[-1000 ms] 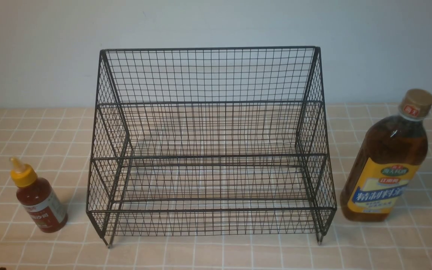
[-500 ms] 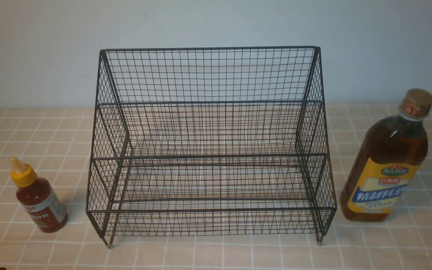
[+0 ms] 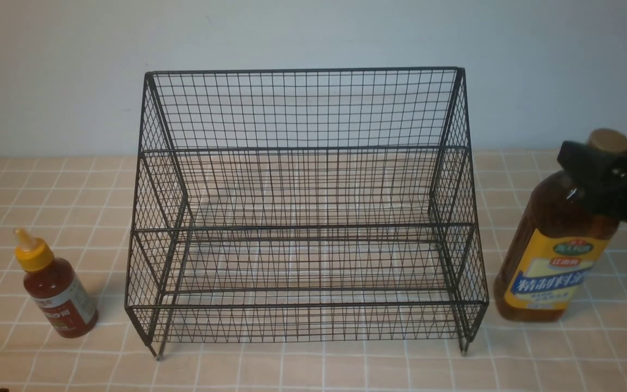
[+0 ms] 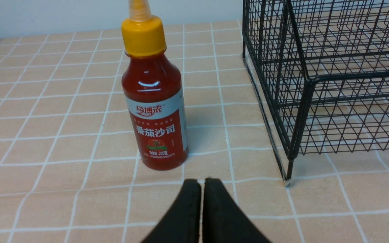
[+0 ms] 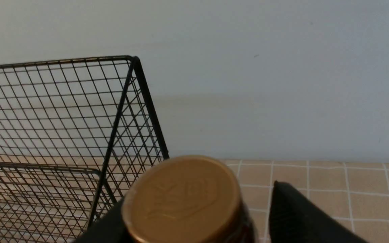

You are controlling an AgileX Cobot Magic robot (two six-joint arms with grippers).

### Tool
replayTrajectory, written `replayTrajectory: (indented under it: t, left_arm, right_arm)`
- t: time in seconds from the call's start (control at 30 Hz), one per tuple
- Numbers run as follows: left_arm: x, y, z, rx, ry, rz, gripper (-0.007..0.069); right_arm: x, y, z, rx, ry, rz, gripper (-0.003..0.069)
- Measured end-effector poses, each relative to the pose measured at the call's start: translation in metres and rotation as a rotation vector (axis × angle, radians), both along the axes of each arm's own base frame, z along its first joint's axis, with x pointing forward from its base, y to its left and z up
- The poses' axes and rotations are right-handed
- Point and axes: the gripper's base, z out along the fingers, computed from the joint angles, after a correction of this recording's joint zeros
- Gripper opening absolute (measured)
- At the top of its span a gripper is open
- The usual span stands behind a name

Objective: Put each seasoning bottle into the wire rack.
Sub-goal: Use the right arm to grab the condiment bottle closest to it, then use the right arm to put the condiment bottle back on the shelf

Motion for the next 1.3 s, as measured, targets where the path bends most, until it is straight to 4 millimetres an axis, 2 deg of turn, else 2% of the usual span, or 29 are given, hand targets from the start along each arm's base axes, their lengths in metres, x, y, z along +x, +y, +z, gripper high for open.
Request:
replayTrajectory:
  t: [0.07, 0.27, 0.47, 0.5, 0.57, 0.7, 0.77, 0.8, 0.9, 1.0, 1.13, 1.3]
  left_arm:
    - [0.000, 0.000, 0.000, 0.000, 0.000, 0.000, -0.0007]
    - [0.000, 0.000, 0.000, 0.000, 0.000, 0.000, -0.0007]
    - [0.000, 0.000, 0.000, 0.000, 0.000, 0.000, -0.0007]
    - [0.000, 0.000, 0.000, 0.000, 0.000, 0.000, -0.0007]
    - [0.000, 0.000, 0.000, 0.000, 0.000, 0.000, -0.0007]
    - [0.000, 0.000, 0.000, 0.000, 0.000, 0.000, -0.0007]
    - [0.000, 0.000, 0.000, 0.000, 0.000, 0.000, -0.0007]
    - [0.000, 0.000, 0.000, 0.000, 0.000, 0.000, -0.0007]
    - [0.000, 0.000, 0.000, 0.000, 0.000, 0.000, -0.0007]
    - [0.000, 0.000, 0.000, 0.000, 0.000, 0.000, -0.0007]
    - [0.000, 0.000, 0.000, 0.000, 0.000, 0.000, -0.0007]
    - [0.000, 0.000, 0.000, 0.000, 0.000, 0.000, -0.0007]
  right_arm:
    - [0.000, 0.001, 0.002, -0.038, -0.010, 0.013, 0.0331]
    - [0.002, -0.006, 0.025, -0.145, 0.021, -0.036, 0.0322]
    - [-0.007, -0.014, 0.100, -0.186, -0.139, -0.124, 0.0322]
    - [-0.010, -0.014, 0.107, -0.183, -0.163, -0.125, 0.0322]
    - [-0.018, -0.011, 0.139, -0.150, -0.273, -0.104, 0.0322]
    - [-0.028, 0.002, 0.181, -0.047, -0.428, 0.031, 0.0322]
    - [-0.030, 0.008, 0.191, -0.022, -0.461, 0.106, 0.0322]
    - [-0.032, 0.017, 0.199, -0.003, -0.482, 0.212, 0.0322]
    - [-0.031, 0.028, 0.211, 0.061, -0.468, 0.363, 0.0322]
    - [-0.025, 0.035, 0.212, 0.111, -0.420, 0.452, 0.0322]
    - [-0.012, 0.043, 0.207, 0.139, -0.355, 0.526, 0.0322]
    - [0.002, 0.064, 0.195, 0.112, -0.310, 0.542, 0.0322]
